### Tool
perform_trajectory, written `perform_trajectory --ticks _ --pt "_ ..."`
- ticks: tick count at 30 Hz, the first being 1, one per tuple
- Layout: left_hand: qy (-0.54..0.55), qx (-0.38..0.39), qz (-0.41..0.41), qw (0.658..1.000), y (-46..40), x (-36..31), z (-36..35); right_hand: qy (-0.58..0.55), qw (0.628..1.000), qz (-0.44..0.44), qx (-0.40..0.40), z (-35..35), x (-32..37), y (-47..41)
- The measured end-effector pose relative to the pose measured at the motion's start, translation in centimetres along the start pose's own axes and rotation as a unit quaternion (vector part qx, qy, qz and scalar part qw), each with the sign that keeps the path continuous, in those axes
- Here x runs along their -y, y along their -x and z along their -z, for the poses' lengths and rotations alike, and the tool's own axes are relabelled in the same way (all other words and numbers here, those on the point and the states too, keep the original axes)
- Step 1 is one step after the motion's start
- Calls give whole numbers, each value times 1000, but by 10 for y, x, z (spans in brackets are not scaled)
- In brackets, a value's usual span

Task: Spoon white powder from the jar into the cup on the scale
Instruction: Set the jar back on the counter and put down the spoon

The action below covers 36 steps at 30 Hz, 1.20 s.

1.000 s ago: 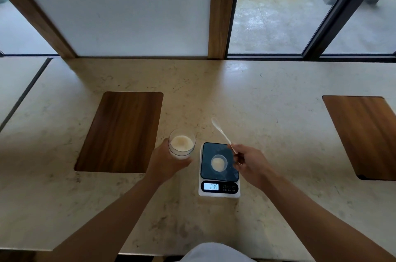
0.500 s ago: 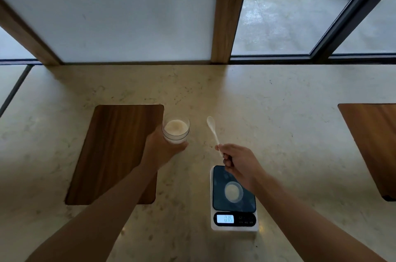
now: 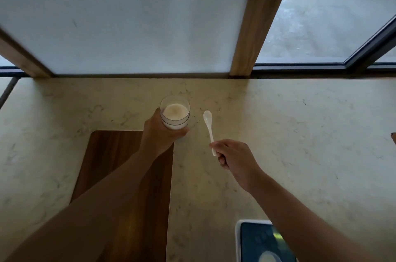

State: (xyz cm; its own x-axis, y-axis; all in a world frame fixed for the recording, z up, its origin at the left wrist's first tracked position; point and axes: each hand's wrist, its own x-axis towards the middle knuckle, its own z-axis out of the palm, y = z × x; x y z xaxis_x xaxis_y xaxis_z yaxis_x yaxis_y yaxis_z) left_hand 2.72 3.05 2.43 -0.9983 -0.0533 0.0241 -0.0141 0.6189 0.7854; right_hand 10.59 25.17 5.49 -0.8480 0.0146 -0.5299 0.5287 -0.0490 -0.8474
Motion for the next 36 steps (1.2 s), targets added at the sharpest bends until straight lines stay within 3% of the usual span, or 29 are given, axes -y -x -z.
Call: perform_trajectory --ticks 15,25,30,36 --pt "35 -44 46 997 -75 47 -2 35 999 -15 0 -18 -7 -84" --pt "62 -39 54 996 -69 51 -7 -5 1000 -7 -2 -20 -4 -77" --pt "79 -25 18 996 -65 51 0 -8 1000 11 3 -17 2 -64" --pt "31 11 14 999 -44 49 6 26 999 38 -1 -9 7 -36"
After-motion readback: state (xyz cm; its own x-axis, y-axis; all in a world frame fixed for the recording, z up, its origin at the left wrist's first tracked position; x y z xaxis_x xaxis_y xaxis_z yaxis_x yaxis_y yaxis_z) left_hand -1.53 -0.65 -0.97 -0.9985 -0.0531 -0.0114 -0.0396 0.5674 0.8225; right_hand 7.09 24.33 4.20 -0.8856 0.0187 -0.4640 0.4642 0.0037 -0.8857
